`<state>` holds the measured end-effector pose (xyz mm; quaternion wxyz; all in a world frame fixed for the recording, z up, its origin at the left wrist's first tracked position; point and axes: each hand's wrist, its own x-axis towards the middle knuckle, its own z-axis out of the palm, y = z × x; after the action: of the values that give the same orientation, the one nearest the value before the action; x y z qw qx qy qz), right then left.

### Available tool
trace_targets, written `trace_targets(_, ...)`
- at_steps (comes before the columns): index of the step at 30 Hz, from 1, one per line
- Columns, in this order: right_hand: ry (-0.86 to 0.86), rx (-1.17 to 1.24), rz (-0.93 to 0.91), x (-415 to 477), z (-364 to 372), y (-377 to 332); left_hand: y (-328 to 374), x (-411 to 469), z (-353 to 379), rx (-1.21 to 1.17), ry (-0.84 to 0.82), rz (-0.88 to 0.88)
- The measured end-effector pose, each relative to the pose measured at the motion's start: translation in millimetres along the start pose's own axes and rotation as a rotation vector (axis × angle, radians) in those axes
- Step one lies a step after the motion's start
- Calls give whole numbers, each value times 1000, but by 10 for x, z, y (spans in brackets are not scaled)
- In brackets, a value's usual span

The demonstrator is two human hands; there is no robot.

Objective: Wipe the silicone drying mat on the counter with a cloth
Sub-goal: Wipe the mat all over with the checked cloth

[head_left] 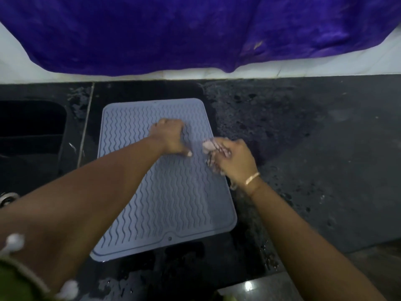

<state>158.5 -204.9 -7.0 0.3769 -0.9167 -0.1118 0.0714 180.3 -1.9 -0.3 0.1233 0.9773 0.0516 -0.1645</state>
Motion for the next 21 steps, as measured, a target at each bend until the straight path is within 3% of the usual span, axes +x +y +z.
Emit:
trace_targets(4,47,-155,35,725,111,-290,-21,100,69,60,-202,3)
trace_targets(8,-36,-336,64,1142,390,-491,86,208,-27,188,-323,-30)
trace_targets(14,95,-327,152,1719,611,-531,212,298,-63,281,-423,-84)
trace_targets(18,-16,-371,153,1986,537,-573,190,293,-85,252,-444,-98)
trace_targets(21,-104,-424,39,1668,402,-468,207,272,-100,240,-450,-111)
